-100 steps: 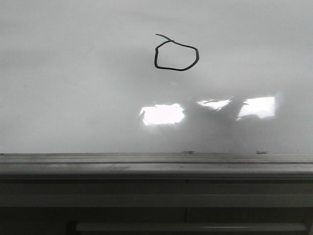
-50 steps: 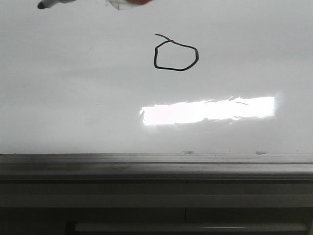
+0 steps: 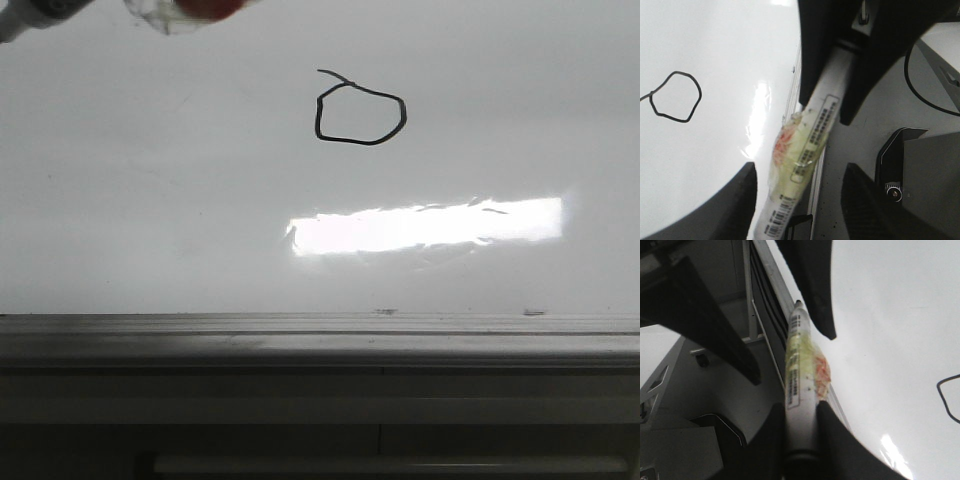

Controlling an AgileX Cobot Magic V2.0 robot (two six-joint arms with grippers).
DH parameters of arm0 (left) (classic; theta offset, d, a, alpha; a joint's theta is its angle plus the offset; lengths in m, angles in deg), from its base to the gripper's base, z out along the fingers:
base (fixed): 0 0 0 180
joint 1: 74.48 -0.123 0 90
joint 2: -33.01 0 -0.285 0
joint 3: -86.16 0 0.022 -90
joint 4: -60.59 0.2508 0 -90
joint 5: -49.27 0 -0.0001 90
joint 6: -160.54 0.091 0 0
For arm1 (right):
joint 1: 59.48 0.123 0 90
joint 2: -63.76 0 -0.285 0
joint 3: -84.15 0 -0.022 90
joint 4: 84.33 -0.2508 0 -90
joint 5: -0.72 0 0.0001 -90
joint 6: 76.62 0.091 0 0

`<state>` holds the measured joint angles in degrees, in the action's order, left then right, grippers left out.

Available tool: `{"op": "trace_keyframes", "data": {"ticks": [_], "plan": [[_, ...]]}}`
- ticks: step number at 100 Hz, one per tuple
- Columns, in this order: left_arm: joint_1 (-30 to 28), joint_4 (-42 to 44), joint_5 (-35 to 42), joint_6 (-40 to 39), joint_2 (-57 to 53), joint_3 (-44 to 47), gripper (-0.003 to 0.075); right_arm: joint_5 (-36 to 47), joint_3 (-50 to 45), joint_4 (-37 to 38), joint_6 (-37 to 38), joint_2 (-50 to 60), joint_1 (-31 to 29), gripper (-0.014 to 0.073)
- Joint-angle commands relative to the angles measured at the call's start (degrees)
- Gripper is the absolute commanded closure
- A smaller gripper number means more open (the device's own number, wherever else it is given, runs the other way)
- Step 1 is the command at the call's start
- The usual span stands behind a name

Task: Write number 0 on whiteboard

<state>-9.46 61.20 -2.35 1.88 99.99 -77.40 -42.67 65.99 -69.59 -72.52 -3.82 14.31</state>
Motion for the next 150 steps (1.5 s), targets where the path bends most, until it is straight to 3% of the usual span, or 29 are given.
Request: {"op": "trace_keyframes", "data": {"ticks": [1,14,43,59,68,83,90,103,108,123,136,150], "plan": [[0.0,-0.6,1.6,-0.1,-0.5,-1.8,0.0386,3.5,2.2,0.9,-0.7,0.5,1.0,0.0643],[0.0,-0.6,-1.3,-0.1,-0.5,-1.8,0.0424,3.7,2.2,0.9,-0.7,0.5,2.0,0.0643],[0.0,-0.9,-4.1,-0.1,-0.5,-1.8,0.0737,5.0,4.6,0.8,-0.7,0.5,2.1,0.0643],[0.0,-2.4,-1.8,-0.1,-0.5,-1.8,0.0740,5.4,5.1,0.8,-0.6,0.5,2.1,0.0626],[0.0,-4.3,0.4,-0.1,-0.5,-1.8,0.0740,4.6,5.1,0.8,-0.2,0.5,2.1,0.0500],[0.0,-5.9,3.4,-1.9,-0.5,-1.3,0.0740,1.1,5.1,4.5,4.7,2.7,1.5,0.0119],[0.0,-4.4,6.0,-6.5,-0.5,-0.8,0.0740,-0.7,5.1,7.2,8.2,5.0,0.9,0.0060],[0.0,4.2,14.5,-21.3,-0.9,1.5,0.0740,-4.2,4.9,13.4,14.8,10.8,0.0,0.0139],[0.0,10.6,17.1,-32.5,-1.0,2.8,0.0740,-5.6,4.9,15.8,18.6,13.3,0.0,0.0215],[0.0,36.2,17.3,-62.7,-1.0,6.9,0.0740,-9.7,4.1,17.8,22.0,20.4,0.0,0.0673],[0.0,49.6,17.3,-83.2,-1.0,10.6,0.0740,-10.8,0.9,18.2,23.0,24.6,0.0,0.0650],[-1.6,56.1,17.6,-96.3,0.5,12.2,0.0740,-10.7,-2.9,18.7,25.8,26.4,0.0,0.0650]]}}
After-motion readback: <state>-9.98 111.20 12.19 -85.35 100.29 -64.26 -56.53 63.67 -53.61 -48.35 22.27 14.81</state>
